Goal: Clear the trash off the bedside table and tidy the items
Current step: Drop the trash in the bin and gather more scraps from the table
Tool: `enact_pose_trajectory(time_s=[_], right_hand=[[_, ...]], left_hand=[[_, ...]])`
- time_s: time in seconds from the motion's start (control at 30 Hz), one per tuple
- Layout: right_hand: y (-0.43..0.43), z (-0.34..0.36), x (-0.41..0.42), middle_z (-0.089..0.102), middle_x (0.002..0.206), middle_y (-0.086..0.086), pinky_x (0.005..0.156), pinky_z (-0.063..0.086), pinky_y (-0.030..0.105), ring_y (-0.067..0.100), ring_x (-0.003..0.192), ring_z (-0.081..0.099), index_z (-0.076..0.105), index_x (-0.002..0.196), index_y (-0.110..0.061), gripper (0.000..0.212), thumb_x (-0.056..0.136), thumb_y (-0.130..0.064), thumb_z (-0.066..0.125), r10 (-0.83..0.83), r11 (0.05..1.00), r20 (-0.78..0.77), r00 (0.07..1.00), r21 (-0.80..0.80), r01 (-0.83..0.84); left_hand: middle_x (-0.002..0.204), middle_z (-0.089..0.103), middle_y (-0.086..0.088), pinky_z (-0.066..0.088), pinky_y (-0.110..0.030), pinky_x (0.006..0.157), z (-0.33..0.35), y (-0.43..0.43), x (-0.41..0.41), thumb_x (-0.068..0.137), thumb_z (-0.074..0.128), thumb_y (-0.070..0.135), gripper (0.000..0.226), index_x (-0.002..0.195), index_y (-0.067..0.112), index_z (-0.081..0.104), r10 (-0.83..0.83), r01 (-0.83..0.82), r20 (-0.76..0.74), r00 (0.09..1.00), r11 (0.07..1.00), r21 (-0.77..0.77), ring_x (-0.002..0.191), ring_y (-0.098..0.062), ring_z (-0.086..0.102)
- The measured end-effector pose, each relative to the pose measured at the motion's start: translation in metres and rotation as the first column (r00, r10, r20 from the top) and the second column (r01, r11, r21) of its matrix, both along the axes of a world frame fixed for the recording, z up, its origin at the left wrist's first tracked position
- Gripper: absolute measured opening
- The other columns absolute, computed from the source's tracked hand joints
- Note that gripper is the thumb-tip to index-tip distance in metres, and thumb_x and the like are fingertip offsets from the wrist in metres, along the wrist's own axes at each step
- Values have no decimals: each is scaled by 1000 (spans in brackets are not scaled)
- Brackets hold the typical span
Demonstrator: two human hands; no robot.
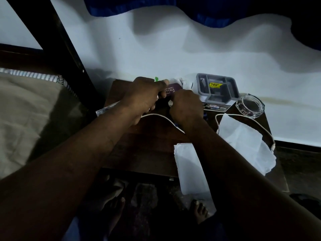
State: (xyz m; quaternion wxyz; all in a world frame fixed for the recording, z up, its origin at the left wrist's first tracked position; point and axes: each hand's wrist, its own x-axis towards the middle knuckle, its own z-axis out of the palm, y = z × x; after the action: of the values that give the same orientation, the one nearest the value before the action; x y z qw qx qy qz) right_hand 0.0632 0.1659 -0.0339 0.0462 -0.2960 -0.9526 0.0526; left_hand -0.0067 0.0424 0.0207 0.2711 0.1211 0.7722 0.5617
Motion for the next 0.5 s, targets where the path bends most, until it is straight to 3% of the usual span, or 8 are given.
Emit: enact_pose_trajectory(time_s=[0.2, 0.4, 0.5], right_hand=[[-2, -6, 8, 70, 116, 10, 83, 54, 41, 34, 109, 67, 67, 124, -26, 37, 91, -15, 57, 34, 999, 48, 998, 26, -35], [-3, 2, 1, 66, 124, 10, 82, 52, 39, 35, 108, 67, 67, 124, -21, 35, 90, -18, 61, 69, 998, -64, 996, -2, -70], [1, 15, 1, 65, 117, 13, 78, 51, 40, 38, 107, 66, 67, 116, -16, 30, 87, -18, 63, 64, 997, -144, 987, -27, -68]], left_hand=[[62, 53, -10, 26, -14, 36, 0, 1, 5, 88, 75, 37, 45, 49, 18, 66, -11, 11, -11, 1000, 1000, 18, 35, -13, 40], [43, 46, 3, 27, -14, 35, -4, 1, 6, 88, 73, 30, 33, 60, 13, 68, -28, 28, -44, 999, 1000, -5, 31, -10, 39], [42, 47, 4, 29, -15, 38, -5, 6, 5, 88, 70, 31, 31, 67, 9, 71, -32, 31, -53, 998, 999, -21, 32, -11, 40]])
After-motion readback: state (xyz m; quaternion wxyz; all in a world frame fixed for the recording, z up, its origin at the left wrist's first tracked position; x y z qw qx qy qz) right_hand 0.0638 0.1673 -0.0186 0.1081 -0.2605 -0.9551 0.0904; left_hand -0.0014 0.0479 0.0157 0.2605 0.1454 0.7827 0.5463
